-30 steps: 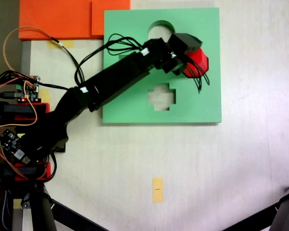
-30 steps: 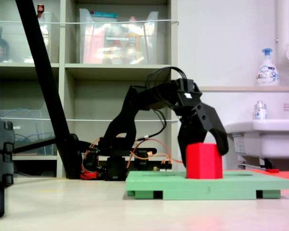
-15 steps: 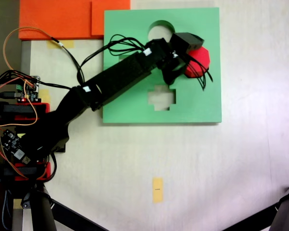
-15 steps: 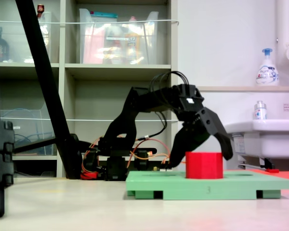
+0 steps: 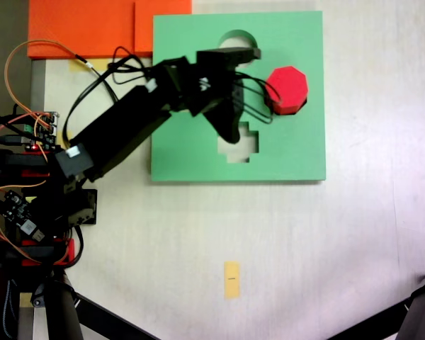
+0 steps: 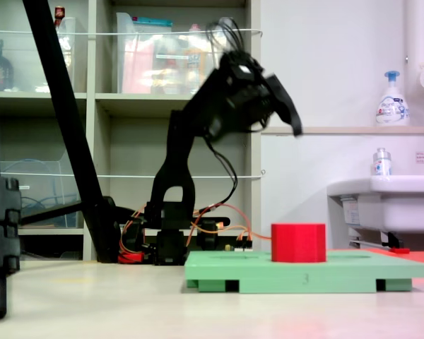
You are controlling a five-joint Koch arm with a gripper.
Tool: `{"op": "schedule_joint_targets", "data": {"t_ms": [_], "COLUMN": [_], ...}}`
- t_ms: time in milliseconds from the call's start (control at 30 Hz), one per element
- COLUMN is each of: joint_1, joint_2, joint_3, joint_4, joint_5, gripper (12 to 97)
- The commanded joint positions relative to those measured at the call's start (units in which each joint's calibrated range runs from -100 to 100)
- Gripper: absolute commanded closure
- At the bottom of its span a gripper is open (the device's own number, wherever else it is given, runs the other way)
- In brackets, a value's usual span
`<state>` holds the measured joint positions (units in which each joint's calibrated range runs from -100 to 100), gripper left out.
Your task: Put the octagonal pillar block into the corresponding hole
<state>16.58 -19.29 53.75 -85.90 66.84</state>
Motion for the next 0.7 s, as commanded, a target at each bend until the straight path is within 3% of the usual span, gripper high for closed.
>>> {"op": "schedule_joint_targets", "data": {"t_ms": [0,100,167,267,333,500,667], "joint_1": [-0.83,-1.66,-2.44,-3.86,-4.84,-7.57,-10.26], "joint_2": [-14.37,-26.10,-34.62,-45.52,-53.76,-70.10,-80.71], "joint_3": [2.68,2.48,2.18,-2.00,-7.59,-28.62,-63.12], "joint_4": [-3.99,-5.91,-9.47,-11.88,-11.30,-8.42,14.12], "joint_5": [-8.69,-17.29,-26.13,-40.83,-44.20,-47.33,-49.62], "gripper": [16.0,17.5,33.5,39.7,47.9,49.5,53.4]}}
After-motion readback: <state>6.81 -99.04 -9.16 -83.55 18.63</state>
